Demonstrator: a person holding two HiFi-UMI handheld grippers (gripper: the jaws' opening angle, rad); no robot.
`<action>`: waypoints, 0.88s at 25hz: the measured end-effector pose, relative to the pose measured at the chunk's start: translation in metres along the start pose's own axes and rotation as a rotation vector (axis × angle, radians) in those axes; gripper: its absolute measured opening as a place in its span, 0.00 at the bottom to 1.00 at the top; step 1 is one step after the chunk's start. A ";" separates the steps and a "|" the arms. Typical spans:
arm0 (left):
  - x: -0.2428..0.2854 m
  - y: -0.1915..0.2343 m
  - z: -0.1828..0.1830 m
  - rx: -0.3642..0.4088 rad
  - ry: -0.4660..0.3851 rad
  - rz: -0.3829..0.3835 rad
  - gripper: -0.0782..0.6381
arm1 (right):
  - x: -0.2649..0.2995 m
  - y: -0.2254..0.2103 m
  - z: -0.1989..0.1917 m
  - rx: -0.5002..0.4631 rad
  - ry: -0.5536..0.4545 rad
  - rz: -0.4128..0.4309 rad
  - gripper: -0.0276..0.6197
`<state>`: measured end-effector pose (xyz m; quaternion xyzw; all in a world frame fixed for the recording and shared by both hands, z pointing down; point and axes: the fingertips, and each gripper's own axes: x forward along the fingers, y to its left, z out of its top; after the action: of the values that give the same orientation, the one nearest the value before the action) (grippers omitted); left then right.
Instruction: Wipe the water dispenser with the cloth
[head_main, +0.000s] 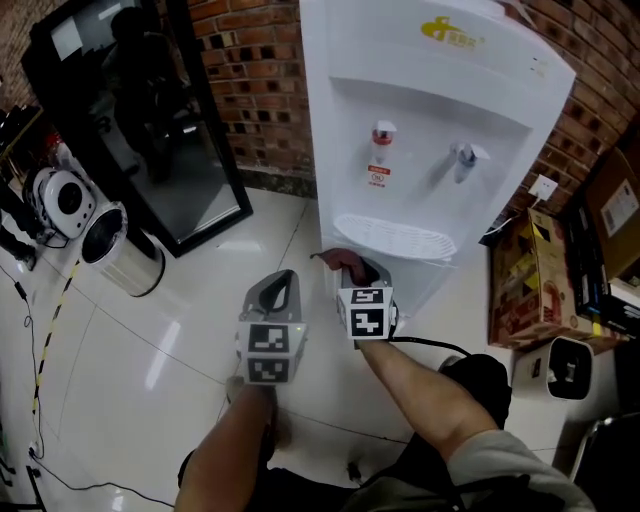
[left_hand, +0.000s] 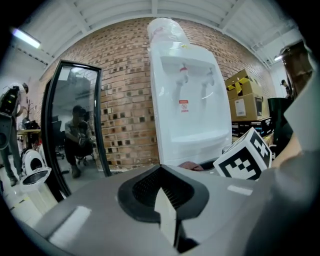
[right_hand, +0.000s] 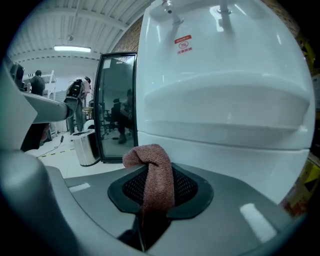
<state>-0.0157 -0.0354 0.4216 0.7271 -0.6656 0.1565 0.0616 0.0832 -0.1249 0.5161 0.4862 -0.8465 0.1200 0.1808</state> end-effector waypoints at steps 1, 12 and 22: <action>0.001 -0.004 0.001 0.006 0.002 -0.009 0.11 | -0.005 -0.007 0.000 -0.001 0.000 -0.012 0.21; 0.029 -0.080 0.016 0.009 -0.017 -0.167 0.11 | -0.064 -0.099 -0.011 -0.048 0.004 -0.147 0.21; 0.052 -0.160 0.012 0.053 0.003 -0.322 0.11 | -0.110 -0.182 -0.027 0.009 0.021 -0.302 0.21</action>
<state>0.1476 -0.0717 0.4455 0.8254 -0.5361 0.1633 0.0677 0.2971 -0.1196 0.4990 0.6075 -0.7612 0.1003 0.2036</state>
